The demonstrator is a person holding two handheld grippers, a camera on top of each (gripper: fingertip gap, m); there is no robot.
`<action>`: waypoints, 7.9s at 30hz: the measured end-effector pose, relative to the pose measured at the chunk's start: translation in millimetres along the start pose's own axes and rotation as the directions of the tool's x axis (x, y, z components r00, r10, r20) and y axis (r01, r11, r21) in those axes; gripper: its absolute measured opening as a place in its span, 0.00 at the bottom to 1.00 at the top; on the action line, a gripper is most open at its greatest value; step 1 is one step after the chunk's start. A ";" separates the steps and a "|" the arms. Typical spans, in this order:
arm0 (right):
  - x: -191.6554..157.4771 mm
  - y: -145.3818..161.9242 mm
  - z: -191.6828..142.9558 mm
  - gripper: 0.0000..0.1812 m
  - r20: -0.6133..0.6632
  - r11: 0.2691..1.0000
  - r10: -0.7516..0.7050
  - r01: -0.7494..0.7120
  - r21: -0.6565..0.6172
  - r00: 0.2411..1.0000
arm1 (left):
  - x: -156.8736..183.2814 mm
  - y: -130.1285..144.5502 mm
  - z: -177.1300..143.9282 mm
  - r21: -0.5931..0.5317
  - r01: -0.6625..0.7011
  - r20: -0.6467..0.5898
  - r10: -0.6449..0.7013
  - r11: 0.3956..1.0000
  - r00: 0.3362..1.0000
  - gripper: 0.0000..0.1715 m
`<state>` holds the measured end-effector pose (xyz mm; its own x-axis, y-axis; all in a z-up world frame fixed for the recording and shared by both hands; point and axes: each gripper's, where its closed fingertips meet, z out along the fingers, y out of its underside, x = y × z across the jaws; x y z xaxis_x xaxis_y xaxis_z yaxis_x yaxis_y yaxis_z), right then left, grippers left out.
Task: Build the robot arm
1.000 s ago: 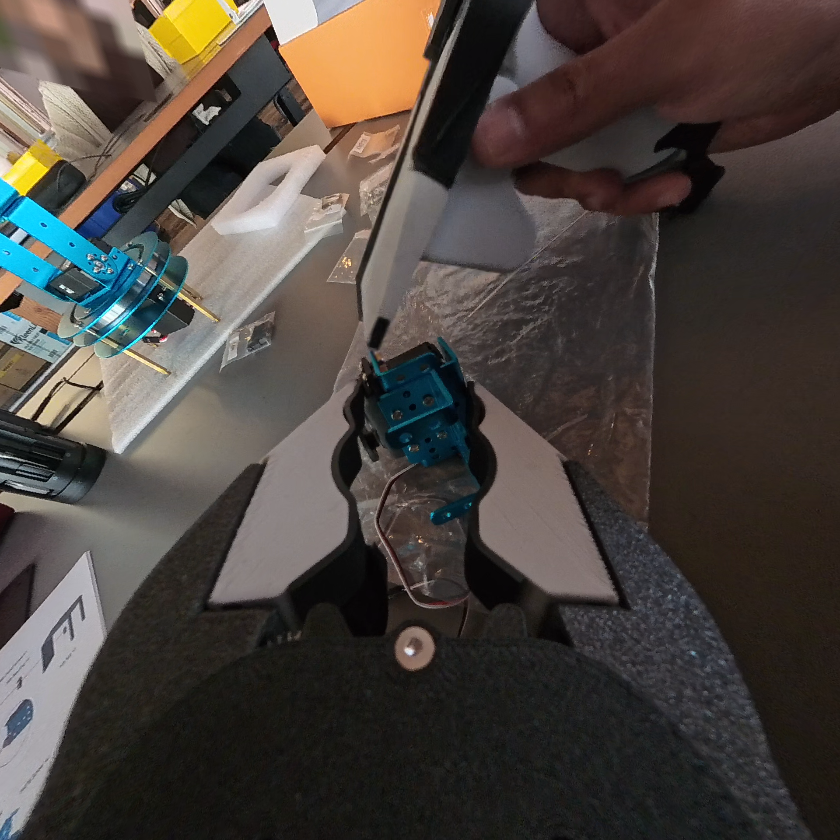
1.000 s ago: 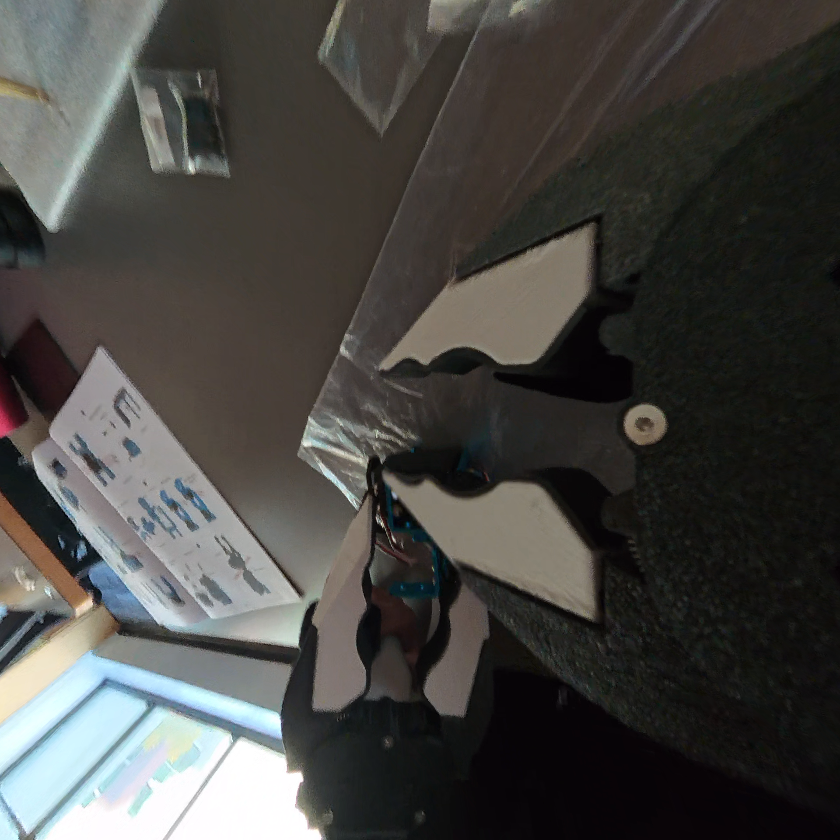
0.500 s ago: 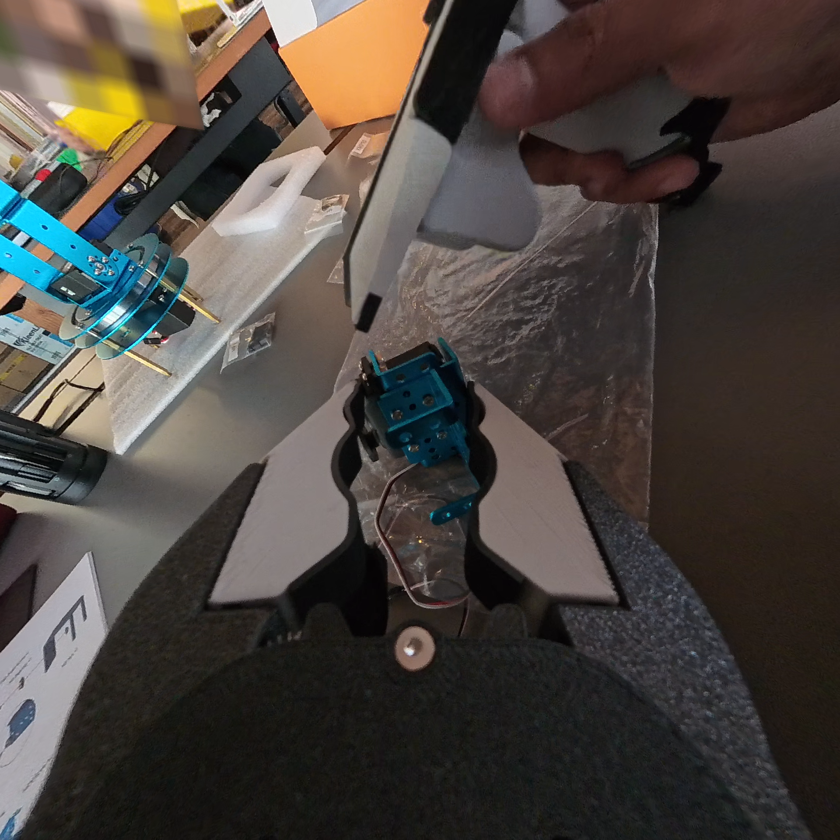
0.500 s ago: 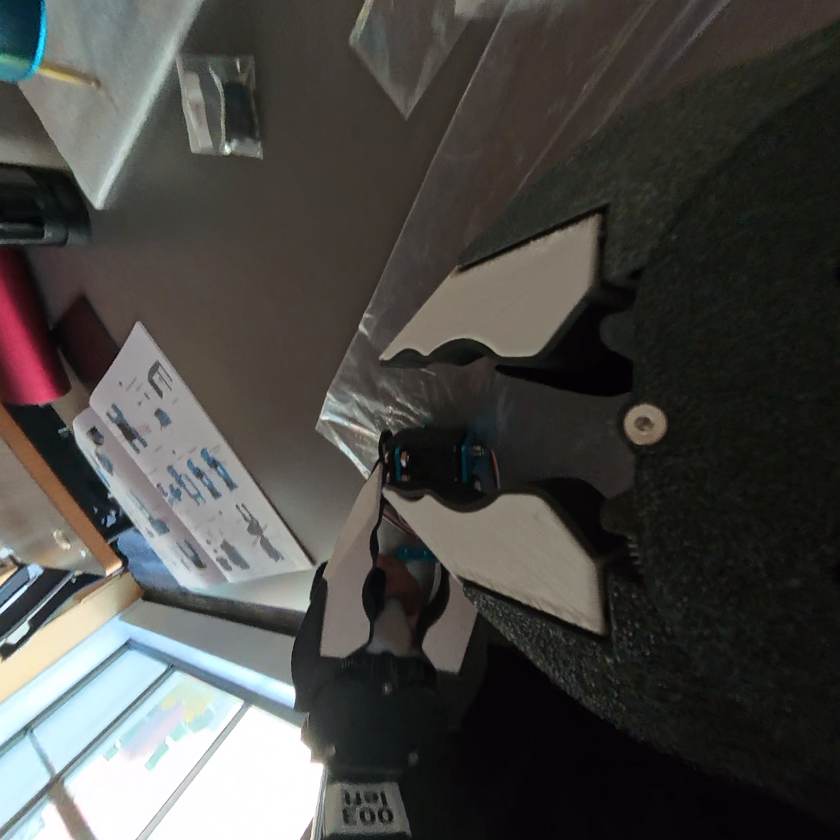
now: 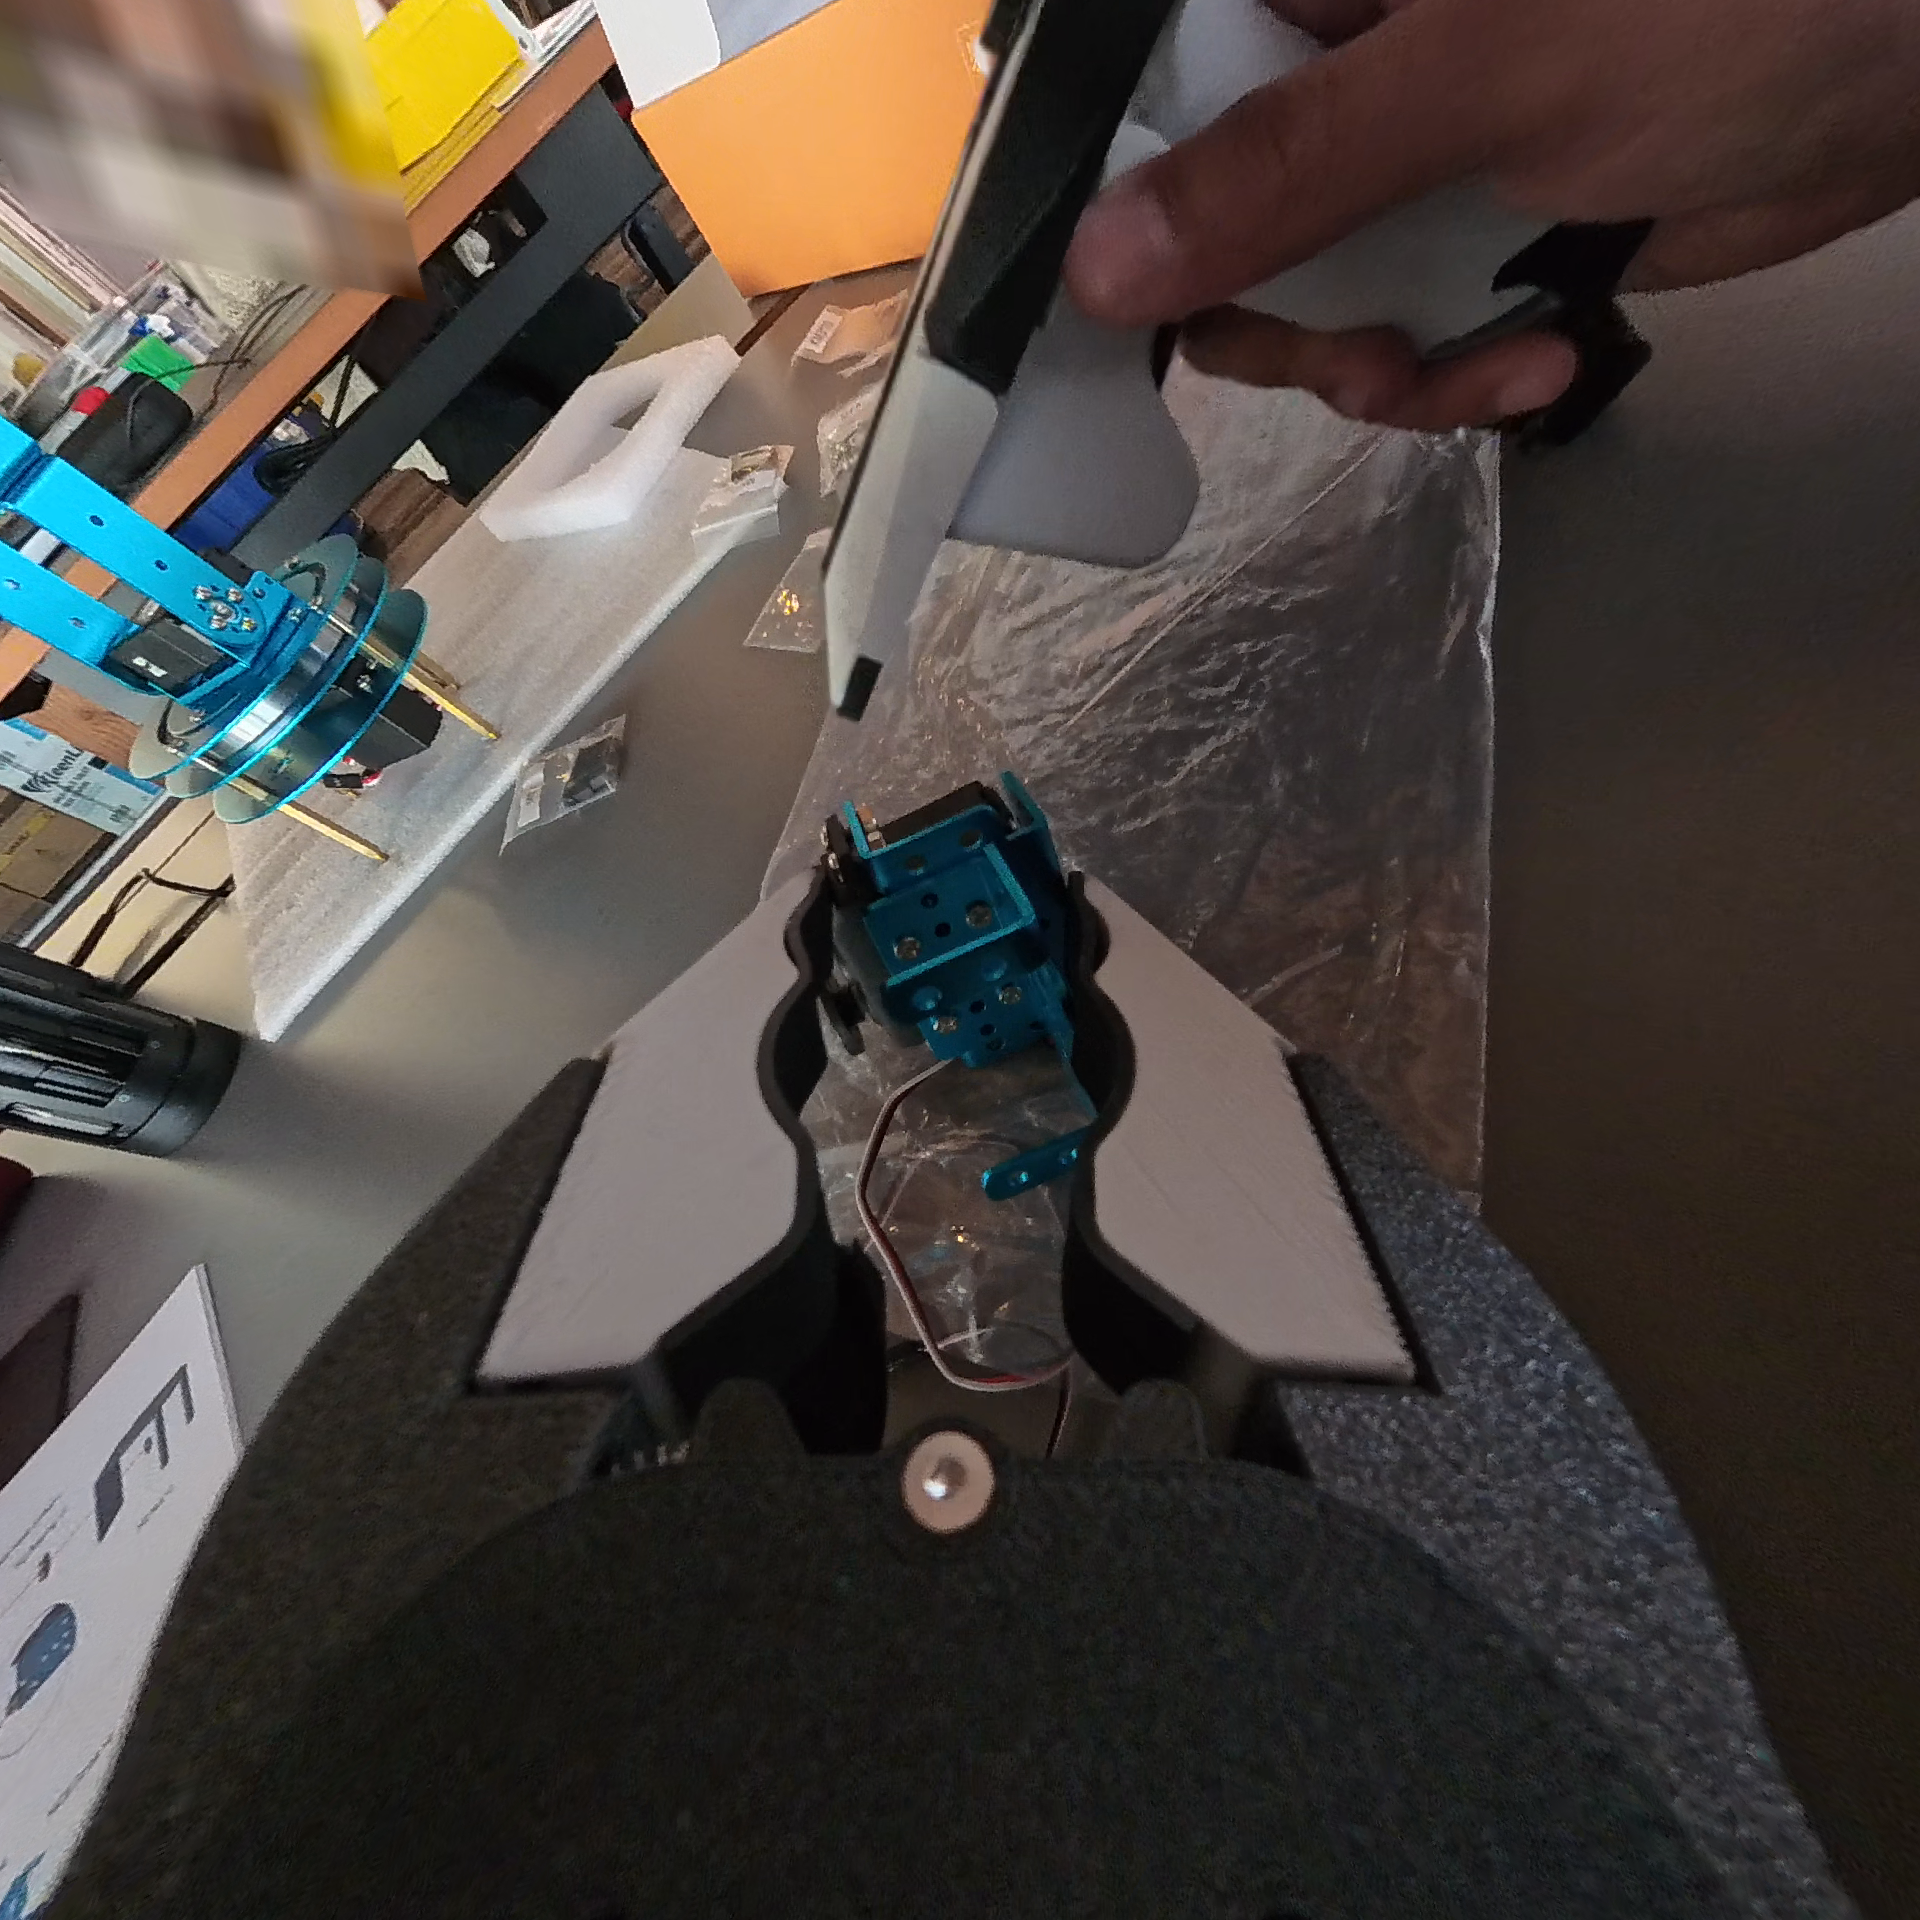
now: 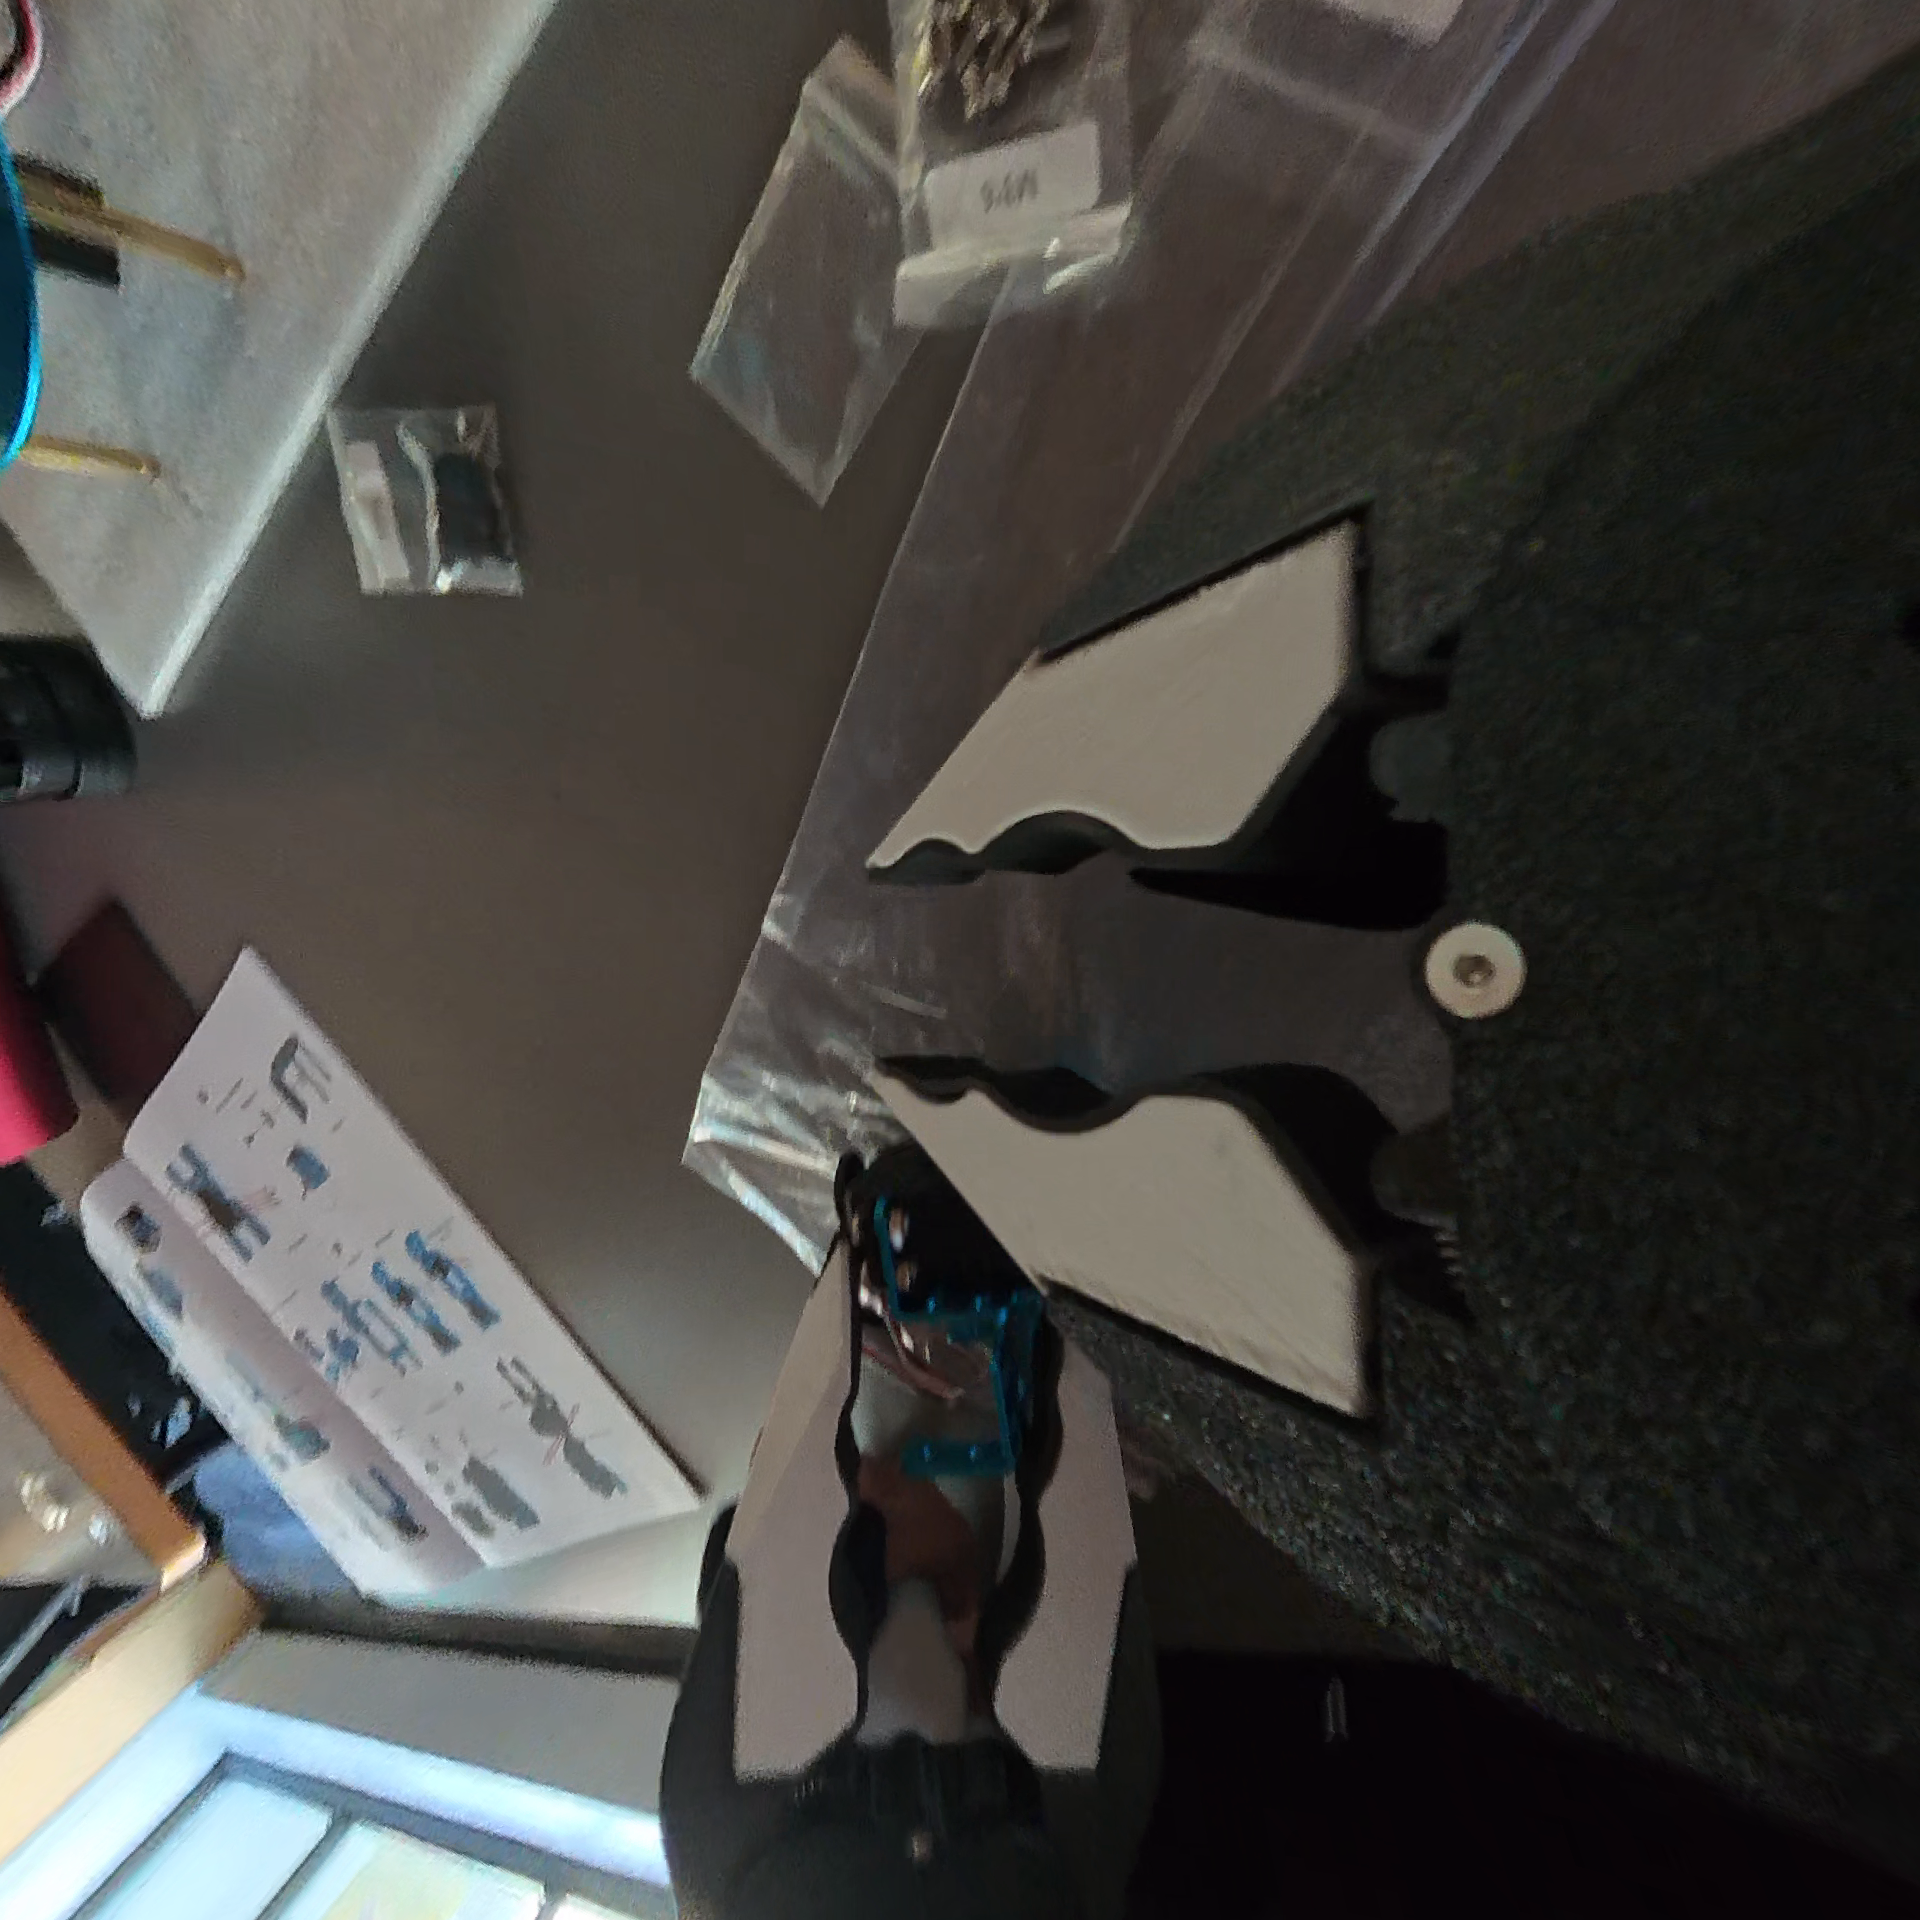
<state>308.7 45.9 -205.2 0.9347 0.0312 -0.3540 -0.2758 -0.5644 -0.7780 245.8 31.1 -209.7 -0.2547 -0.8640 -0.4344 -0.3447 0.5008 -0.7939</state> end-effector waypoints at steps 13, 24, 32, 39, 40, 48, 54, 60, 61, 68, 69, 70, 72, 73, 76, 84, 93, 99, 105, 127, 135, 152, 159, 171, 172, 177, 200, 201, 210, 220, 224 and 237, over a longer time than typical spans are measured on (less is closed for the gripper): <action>-66.7 28.6 -16.3 0.23 0.346 0.982 -0.011 0.075 -0.171 0.938 | 16.0 -11.0 1.1 0.009 -0.262 0.018 0.262 0.965 0.965 0.26; -46.4 40.6 -21.6 0.15 0.187 0.964 -0.149 0.185 -0.189 0.971 | 44.9 -31.6 -27.6 0.101 -0.171 -0.169 0.186 0.980 0.968 0.36; -38.5 61.2 -31.5 0.15 0.177 0.931 -0.201 0.244 -0.272 0.963 | -17.1 -23.4 -37.2 0.086 0.112 -0.560 -0.045 0.990 0.827 0.33; -34.0 60.5 -33.8 0.14 0.180 0.932 -0.226 0.267 -0.247 0.957 | 2.6 -7.7 5.1 0.061 -0.062 -0.742 0.087 0.996 0.664 0.31; -34.0 60.5 -33.5 0.14 0.184 0.930 -0.237 0.278 -0.240 0.954 | 5.9 -7.7 10.4 0.053 -0.056 -0.763 0.077 0.997 0.641 0.31; -36.7 58.1 -29.0 0.14 0.158 0.871 -0.423 0.448 -0.202 0.892 | 28.6 -14.0 17.3 0.127 -0.040 -0.837 0.129 0.991 0.532 0.18; -52.5 24.1 -38.8 0.15 0.079 0.851 -0.521 0.524 -0.026 0.850 | 6.9 -35.3 -1.5 0.306 -0.082 -0.721 0.287 0.949 0.631 0.18; -54.4 16.8 -38.4 0.15 0.051 0.850 -0.526 0.526 0.007 0.849 | 4.1 -30.4 -1.1 0.249 -0.029 -0.757 0.213 0.968 0.618 0.18; -49.3 27.8 -32.1 0.15 0.067 0.861 -0.500 0.504 -0.066 0.864 | 7.7 -22.4 4.1 0.216 -0.050 -0.768 0.202 0.975 0.608 0.18; -43.3 32.3 -26.9 0.15 0.047 0.865 -0.488 0.490 -0.104 0.871 | 11.0 -12.5 9.1 0.189 -0.063 -0.788 0.190 0.980 0.586 0.17; -43.9 35.0 -26.0 0.15 0.054 0.857 -0.500 0.503 -0.108 0.864 | 13.6 -10.1 8.6 0.174 -0.065 -0.799 0.179 0.983 0.574 0.17; -44.9 34.7 -26.6 0.15 0.065 0.864 -0.490 0.494 -0.093 0.869 | 13.6 -11.0 7.8 0.153 -0.039 -0.813 0.148 0.987 0.562 0.17; -43.4 34.5 -27.4 0.15 0.105 0.901 -0.416 0.425 -0.088 0.903 | 12.6 -13.4 8.0 0.105 0.015 -0.835 0.080 0.994 0.544 0.17; -40.5 35.3 -27.8 0.15 0.108 0.913 -0.387 0.397 -0.098 0.916 | 13.3 -12.7 10.2 0.079 0.028 -0.839 0.051 0.996 0.542 0.17; -31.9 37.7 -31.3 0.14 0.117 0.932 -0.336 0.347 -0.102 0.935 | 16.1 -5.9 16.5 -0.004 0.054 -0.846 -0.032 0.999 0.532 0.17; 27.7 7.7 -64.6 0.10 -0.132 0.971 -0.235 0.238 0.000 0.963 | 10.3 -2.0 16.1 0.026 0.045 -0.832 -0.003 0.999 0.555 0.17; 33.8 4.3 -67.8 0.12 -0.143 0.981 -0.185 0.192 0.038 0.972 | -43.4 -40.9 2.3 0.181 0.205 -0.786 0.016 0.962 0.618 0.26; 35.4 -1.0 -78.2 0.14 -0.205 0.972 -0.212 0.227 0.055 0.956 | -56.7 -39.0 11.5 0.220 0.226 -0.734 0.009 0.949 0.679 0.25; 56.3 -0.4 -87.2 0.14 -0.277 0.970 -0.211 0.235 0.057 0.938 | -55.1 -31.7 18.8 0.231 0.198 -0.708 0.025 0.952 0.706 0.19; 58.7 30.5 -56.7 0.13 -0.242 0.963 -0.263 0.240 -0.122 0.934 | -1.4 -10.0 4.7 0.146 0.079 -0.827 0.078 0.986 0.557 0.17; 57.9 31.0 -56.8 0.14 -0.237 0.963 -0.261 0.236 -0.127 0.936 | -2.7 -13.3 1.9 0.172 0.095 -0.827 0.091 0.981 0.555 0.00; 58.7 36.7 -54.0 0.14 -0.234 0.959 -0.266 0.234 -0.159 0.935 | -3.6 -14.0 0.8 0.172 0.100 -0.826 0.088 0.980 0.557 0.00; 58.2 38.5 -53.1 0.14 -0.233 0.956 -0.272 0.236 -0.172 0.934 | -7.6 -16.4 2.4 0.166 0.123 -0.823 0.069 0.978 0.563 0.09; 60.6 41.7 -50.9 0.14 -0.241 0.955 -0.274 0.233 -0.185 0.931 | 9.7 -27.1 -2.1 0.135 -0.057 -0.782 0.142 0.989 0.607 0.28; 59.9 41.8 -50.6 0.14 -0.242 0.953 -0.279 0.238 -0.188 0.929 | 12.6 -25.4 0.3 0.112 -0.103 -0.771 0.152 0.988 0.618 0.27; 48.9 36.6 -51.2 0.13 -0.231 0.948 -0.302 0.266 -0.175 0.925 | 19.8 -2.2 18.5 -0.012 -0.367 -0.693 0.257 0.930 0.673 0.24; -124.0 -29.7 7.3 0.31 0.349 0.974 -0.223 0.189 0.127 0.910 | -264.3 -103.1 -121.5 0.028 -0.341 -0.415 0.321 0.940 0.851 0.17; -128.6 -34.8 10.0 0.31 0.370 0.975 -0.216 0.182 0.126 0.904 | -283.7 -107.2 -135.6 0.012 -0.333 -0.401 0.309 0.943 0.862 0.17; -147.2 -146.1 -11.9 0.34 0.217 0.812 -0.522 0.403 0.423 0.825 | -292.5 -127.7 -168.5 0.101 -0.397 -0.364 0.405 0.912 0.839 0.17; -123.6 -205.7 -33.3 0.42 0.171 0.788 -0.539 0.421 0.449 0.825 | -234.4 -99.9 -88.8 0.240 0.324 -0.735 -0.047 0.915 0.676 0.17; -123.4 -194.6 -20.2 0.36 0.279 0.820 -0.554 0.456 0.346 0.785 | -210.3 -96.5 -96.8 0.255 0.392 -0.866 0.029 0.884 0.499 0.17; -150.6 -189.2 6.0 0.32 0.124 0.720 -0.680 0.628 0.295 0.722 | -205.3 -70.0 -116.1 0.259 -0.069 -0.872 0.264 0.963 0.412 0.17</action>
<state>218.8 153.0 -7.8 0.8351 0.5087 0.2094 0.3219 -0.1432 -0.9359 217.3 179.5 -15.5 -0.9838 -0.1782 -0.0179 -0.0803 0.5286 -0.8451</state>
